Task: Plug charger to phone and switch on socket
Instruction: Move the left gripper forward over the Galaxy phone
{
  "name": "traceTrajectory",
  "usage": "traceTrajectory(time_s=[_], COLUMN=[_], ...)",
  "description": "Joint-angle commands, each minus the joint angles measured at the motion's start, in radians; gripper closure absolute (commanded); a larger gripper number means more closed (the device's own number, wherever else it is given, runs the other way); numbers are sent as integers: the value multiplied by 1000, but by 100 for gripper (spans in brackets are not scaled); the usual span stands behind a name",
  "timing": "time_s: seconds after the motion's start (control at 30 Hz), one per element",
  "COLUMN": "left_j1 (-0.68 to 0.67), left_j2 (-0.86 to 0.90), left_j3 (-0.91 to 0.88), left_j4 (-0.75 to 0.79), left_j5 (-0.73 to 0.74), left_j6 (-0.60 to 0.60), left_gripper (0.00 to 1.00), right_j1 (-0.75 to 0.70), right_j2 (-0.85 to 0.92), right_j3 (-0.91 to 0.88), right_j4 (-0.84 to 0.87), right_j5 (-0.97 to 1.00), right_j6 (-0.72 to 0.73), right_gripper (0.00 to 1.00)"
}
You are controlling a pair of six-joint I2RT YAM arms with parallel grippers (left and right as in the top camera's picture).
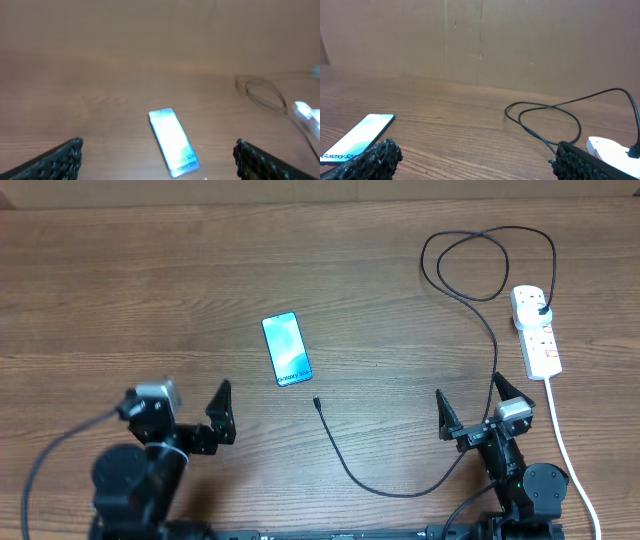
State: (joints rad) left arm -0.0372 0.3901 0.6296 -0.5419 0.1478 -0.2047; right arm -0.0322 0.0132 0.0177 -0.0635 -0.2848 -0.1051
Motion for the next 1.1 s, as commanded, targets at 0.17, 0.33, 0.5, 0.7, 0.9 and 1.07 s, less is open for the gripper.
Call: traceTrajectory(time_s=[0.17,0.33,0.5,0.7,0.9,1.07], left_j1=[4,4,4,4,-50,-154], left_j2=[498,746,904,1026,1167,1295], left_j3=[573,835,911,911,911,911], left_j4=[-368,-629,-711,-707,-707,-707], left_j5=[246,295,354,422,322,113], left_j6=[-8,-9,-94,-150,-186,-255], left_gripper=[0,0,0,2,4,0], right_j1=[-3,-3,-3,-3,-3,-3], right_j2=[-11,-11,-11,-11,-11,-11], right_j3=[-10,-10,-10,-10,-10,-10], right_j4=[6,6,6,6,6,6], right_j5=[-1,-1,-1,-1,-1,-1], right_j6=[-1,-1,-1,-1,-1,-1], right_gripper=[0,0,0,0,0,0])
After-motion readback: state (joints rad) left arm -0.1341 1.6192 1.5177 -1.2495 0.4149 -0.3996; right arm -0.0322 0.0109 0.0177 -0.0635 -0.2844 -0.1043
